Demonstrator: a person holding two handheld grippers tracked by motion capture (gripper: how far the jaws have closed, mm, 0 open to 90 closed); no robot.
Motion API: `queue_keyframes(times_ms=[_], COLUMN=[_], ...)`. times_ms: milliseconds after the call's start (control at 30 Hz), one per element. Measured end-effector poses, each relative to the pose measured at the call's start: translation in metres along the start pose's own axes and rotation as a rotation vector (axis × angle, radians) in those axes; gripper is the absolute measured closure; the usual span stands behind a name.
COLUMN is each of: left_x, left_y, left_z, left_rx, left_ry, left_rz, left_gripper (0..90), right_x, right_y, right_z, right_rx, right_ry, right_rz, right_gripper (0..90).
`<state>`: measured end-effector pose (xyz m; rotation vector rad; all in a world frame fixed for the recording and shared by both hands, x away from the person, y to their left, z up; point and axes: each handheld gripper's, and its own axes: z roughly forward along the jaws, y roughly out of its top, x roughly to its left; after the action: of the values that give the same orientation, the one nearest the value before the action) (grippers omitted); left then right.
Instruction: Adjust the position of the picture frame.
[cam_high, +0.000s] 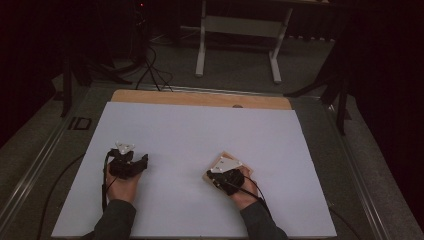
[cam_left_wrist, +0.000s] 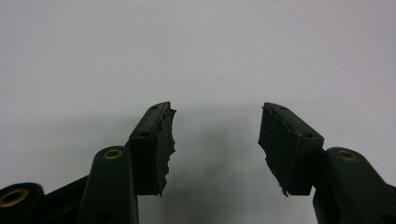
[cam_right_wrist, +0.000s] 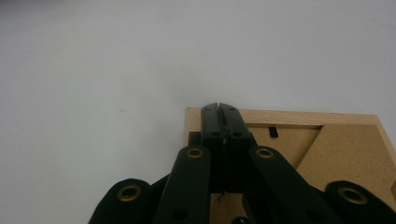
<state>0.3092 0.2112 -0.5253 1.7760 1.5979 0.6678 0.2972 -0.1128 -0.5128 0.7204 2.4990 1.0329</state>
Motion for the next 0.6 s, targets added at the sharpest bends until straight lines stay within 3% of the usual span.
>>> queue_keyframes(times_ms=[267,600], left_x=[0.0,0.0], left_y=[0.0,0.0], left_z=[0.0,-0.001], left_rx=[-0.001,-0.004], left_ry=[-0.001,-0.006], left_rz=[0.001,0.001], left_gripper=[44.3,44.3], right_x=[0.012,0.01], right_y=[0.004,0.004], right_z=[0.002,0.002], right_rx=[-0.001,-0.005], right_ry=[0.035,0.044], right_rz=[-0.052,-0.04], right_gripper=[89.7,89.6])
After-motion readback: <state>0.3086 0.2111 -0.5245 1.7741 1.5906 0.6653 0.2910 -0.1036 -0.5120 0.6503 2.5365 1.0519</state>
